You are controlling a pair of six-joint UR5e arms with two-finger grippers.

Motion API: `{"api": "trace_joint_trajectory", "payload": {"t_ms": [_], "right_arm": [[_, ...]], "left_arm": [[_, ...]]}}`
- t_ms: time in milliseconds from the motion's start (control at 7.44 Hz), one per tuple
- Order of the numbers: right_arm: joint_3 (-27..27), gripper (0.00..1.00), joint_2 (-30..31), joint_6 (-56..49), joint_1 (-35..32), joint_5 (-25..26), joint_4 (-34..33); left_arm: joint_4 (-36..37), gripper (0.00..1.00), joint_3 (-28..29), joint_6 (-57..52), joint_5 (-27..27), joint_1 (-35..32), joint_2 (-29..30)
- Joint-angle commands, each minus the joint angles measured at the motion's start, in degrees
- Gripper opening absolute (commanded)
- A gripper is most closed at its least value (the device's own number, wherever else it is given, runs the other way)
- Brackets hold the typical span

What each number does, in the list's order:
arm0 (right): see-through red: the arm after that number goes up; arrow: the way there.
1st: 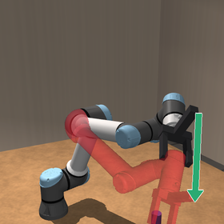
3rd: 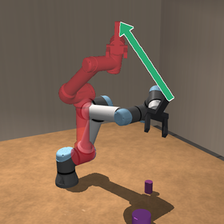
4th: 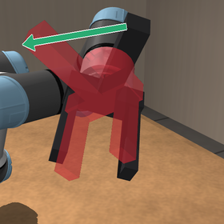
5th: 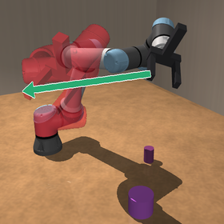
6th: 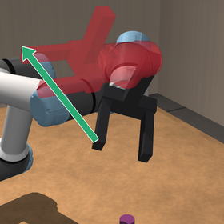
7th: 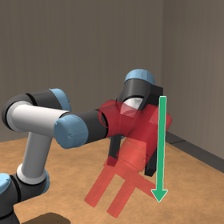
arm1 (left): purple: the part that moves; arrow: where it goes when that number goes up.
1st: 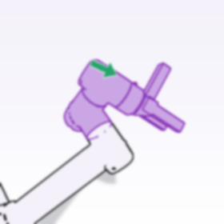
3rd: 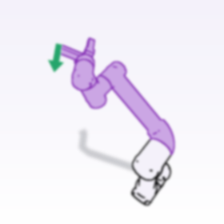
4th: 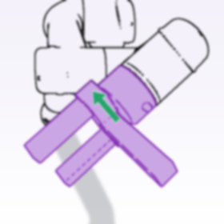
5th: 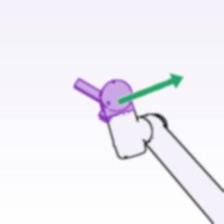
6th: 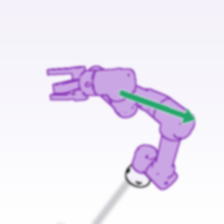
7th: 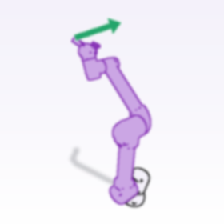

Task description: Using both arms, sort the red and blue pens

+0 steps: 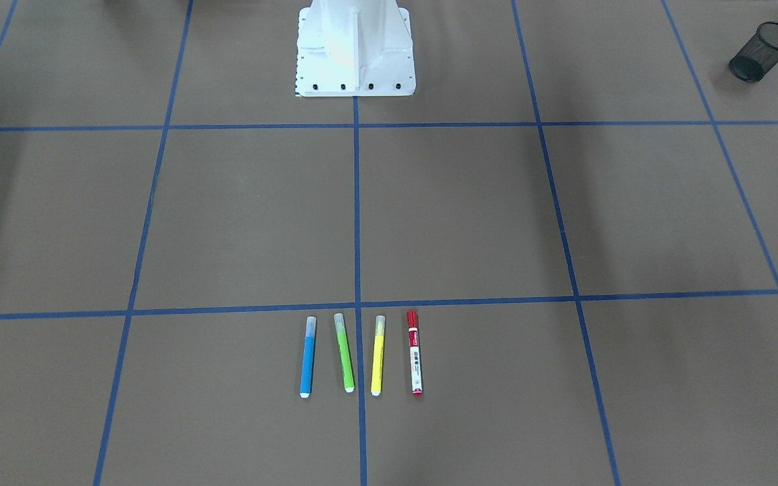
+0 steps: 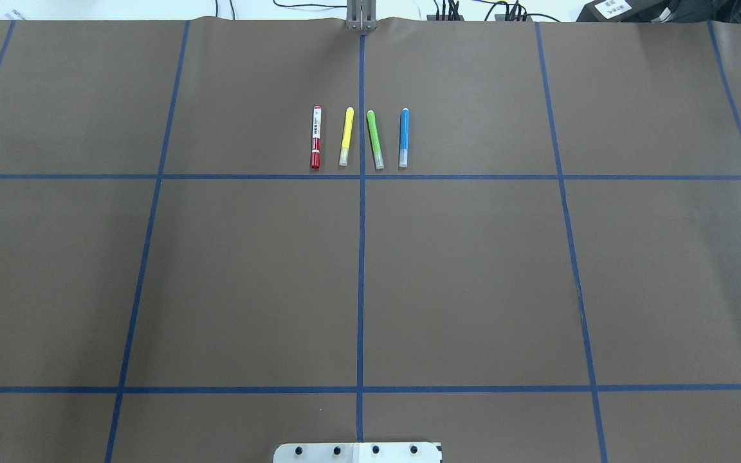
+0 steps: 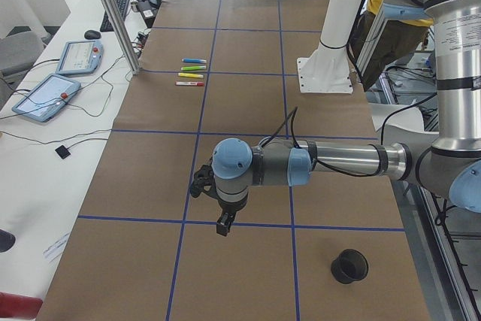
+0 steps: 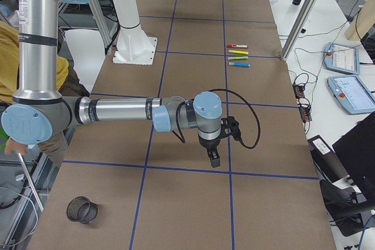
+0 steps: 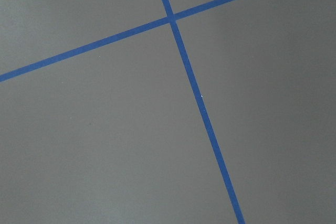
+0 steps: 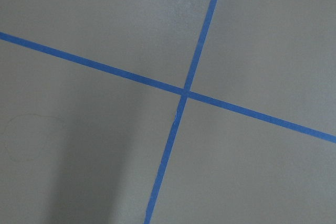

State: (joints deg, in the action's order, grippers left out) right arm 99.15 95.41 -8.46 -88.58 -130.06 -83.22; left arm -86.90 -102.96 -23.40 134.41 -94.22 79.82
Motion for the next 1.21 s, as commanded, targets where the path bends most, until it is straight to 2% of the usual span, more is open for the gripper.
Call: {"api": "trace_joint_trajectory", "payload": {"t_ms": [0, 269, 537, 672, 806, 1075], "right_arm": [[0.08, 1.0, 0.04, 0.02, -0.01, -0.28, 0.07], [0.26, 1.0, -0.48, 0.11, -0.01, -0.54, 0.16], [0.35, 1.0, -1.62, 1.24, 0.95, -1.07, 0.08], [0.35, 1.0, -2.67, 3.6, 2.09, -2.12, 0.25], [0.35, 1.0, -4.59, 6.84, 3.67, -2.22, 0.16], [0.26, 1.0, -7.85, 12.65, 7.18, -2.22, 0.34]], "left_arm": [[-0.2, 1.0, -0.48, 0.37, 0.14, 0.09, 0.16], [-0.81, 1.0, -0.92, -0.06, 0.32, 0.18, 0.94], [-6.85, 1.0, -0.93, 0.02, 0.32, 0.18, 0.86], [-7.05, 1.0, -0.14, 1.07, 0.32, 0.26, 1.56], [-6.18, 1.0, 1.69, 4.56, 0.84, 0.26, 4.87], [-6.79, 1.0, 1.62, 7.91, 4.88, 0.26, 5.69]]}}
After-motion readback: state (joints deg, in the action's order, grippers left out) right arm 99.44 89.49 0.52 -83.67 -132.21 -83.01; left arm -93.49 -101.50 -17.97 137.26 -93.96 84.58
